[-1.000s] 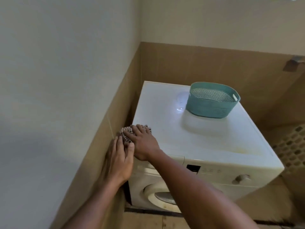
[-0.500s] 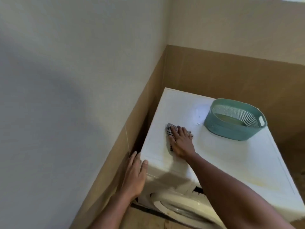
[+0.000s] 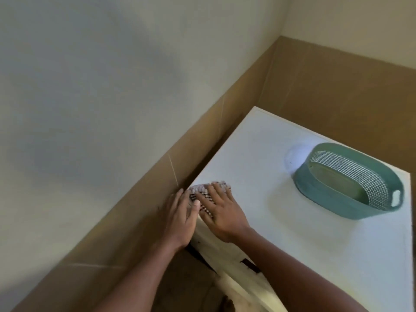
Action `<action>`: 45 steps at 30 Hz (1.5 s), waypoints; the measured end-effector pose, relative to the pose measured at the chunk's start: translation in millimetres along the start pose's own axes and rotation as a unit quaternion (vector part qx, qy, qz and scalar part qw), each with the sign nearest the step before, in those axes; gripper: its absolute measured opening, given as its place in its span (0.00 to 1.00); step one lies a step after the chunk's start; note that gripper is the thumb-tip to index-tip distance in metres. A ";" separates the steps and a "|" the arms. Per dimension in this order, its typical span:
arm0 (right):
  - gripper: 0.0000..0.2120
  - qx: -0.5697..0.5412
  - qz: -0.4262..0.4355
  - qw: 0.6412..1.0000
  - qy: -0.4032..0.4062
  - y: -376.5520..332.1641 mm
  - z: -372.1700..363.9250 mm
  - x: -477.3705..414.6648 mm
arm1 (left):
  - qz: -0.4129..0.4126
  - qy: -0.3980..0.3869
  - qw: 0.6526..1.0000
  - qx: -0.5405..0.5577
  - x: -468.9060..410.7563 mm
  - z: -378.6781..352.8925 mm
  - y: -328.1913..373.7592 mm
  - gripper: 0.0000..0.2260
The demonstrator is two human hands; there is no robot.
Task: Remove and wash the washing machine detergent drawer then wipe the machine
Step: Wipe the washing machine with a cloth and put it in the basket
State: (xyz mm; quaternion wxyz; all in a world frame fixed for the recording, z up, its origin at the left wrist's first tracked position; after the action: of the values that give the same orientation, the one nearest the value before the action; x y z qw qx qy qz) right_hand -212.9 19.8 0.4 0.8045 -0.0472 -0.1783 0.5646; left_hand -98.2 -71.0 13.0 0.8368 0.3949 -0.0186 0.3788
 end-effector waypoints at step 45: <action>0.34 -0.790 -0.252 0.281 0.483 164.9 68.0 283.0 | -0.178 -0.545 0.805 0.154 46.4 -193.1 303.8 0.11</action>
State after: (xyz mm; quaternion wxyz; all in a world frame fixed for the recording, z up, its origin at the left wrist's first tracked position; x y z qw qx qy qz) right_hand -298.4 332.2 84.2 0.4175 -0.8766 -0.1190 -0.2077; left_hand -314.0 210.0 92.0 0.6701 0.6564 -0.3419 -0.0565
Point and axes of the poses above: each hand's wrist, its own x-axis away from the middle knuckle, its own z-axis out of the back of the hand, y = z × x, the point moved 5 cm from there along -x, towards the middle knuckle, and after that the axes turned 7 degrees about -y, right-handed, at the moved point
